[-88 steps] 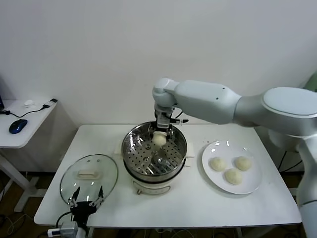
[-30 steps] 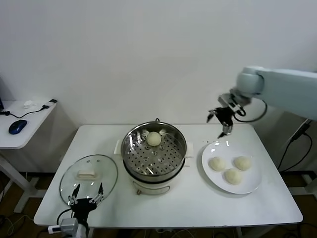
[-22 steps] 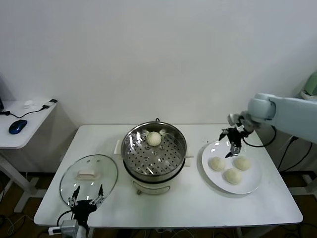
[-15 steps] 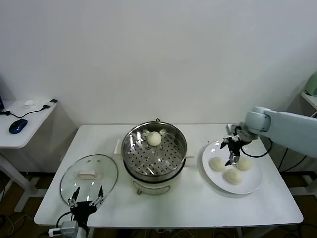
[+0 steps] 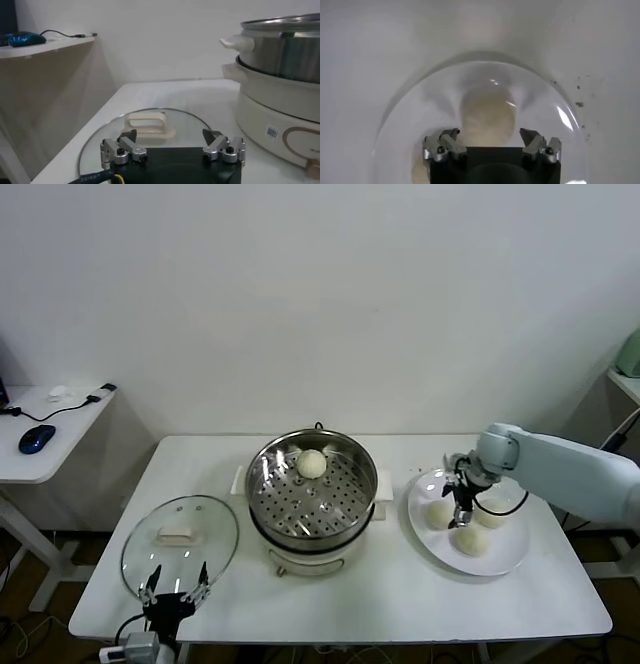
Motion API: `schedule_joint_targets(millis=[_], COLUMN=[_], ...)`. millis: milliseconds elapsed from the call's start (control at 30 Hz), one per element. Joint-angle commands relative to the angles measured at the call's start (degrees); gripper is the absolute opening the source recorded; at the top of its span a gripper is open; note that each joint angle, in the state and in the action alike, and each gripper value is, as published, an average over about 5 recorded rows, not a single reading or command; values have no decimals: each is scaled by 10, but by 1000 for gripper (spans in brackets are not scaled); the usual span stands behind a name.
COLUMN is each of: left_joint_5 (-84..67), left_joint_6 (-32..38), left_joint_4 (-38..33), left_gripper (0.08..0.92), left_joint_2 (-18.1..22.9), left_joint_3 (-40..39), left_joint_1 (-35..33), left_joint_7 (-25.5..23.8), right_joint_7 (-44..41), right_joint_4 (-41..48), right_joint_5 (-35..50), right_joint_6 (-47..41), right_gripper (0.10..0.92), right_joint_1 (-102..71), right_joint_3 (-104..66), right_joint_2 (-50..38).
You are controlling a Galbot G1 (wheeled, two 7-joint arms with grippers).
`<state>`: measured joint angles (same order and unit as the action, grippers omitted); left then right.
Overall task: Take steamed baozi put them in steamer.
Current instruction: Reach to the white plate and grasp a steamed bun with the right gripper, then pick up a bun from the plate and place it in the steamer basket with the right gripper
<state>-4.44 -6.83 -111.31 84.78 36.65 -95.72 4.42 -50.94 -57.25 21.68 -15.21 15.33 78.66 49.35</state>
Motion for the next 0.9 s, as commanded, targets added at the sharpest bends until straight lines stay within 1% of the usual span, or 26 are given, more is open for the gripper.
schedule_joint_targets(millis=[33, 200, 333, 400, 533, 667, 767, 900], left_joint_5=[0, 1, 2, 2, 2, 2, 1, 1], left_joint_6=[1, 0, 0, -1, -1, -1, -1, -3], left_joint_4=[1, -1, -5, -7, -10, -13, -16, -18], left_gripper=[823, 823, 823, 823, 823, 823, 823, 823], left_joint_2=[-1, -2, -1, -1, -1, -2, -4, -6], left_joint_3=[0, 1, 0, 0, -1, -2, -2, -2], left_joint_1=[0, 1, 0, -1, -3, -4, -6, -5], left_joint_7=[0, 1, 1, 1, 1, 1, 0, 0], right_joint_7=[-3, -17, -41, -54, -74, -81, -57, 10], right_joint_4=[43, 27, -16, -44, -99, -147, -197, -286], right_joint_5=[-14, -8, 8, 29, 104, 207, 290, 380], right_joint_6=[-4, 3, 13, 20, 27, 14, -12, -64], right_gripper=[768, 697, 680, 679, 679, 679, 679, 679], right_joint_1=[-34, -15, 50, 110, 278, 414, 474, 502], right_joint_3=[-33, -32, -2, 33, 139, 214, 222, 193], right_joint_2=[31, 23, -3, -18, -27, -4, 26, 87])
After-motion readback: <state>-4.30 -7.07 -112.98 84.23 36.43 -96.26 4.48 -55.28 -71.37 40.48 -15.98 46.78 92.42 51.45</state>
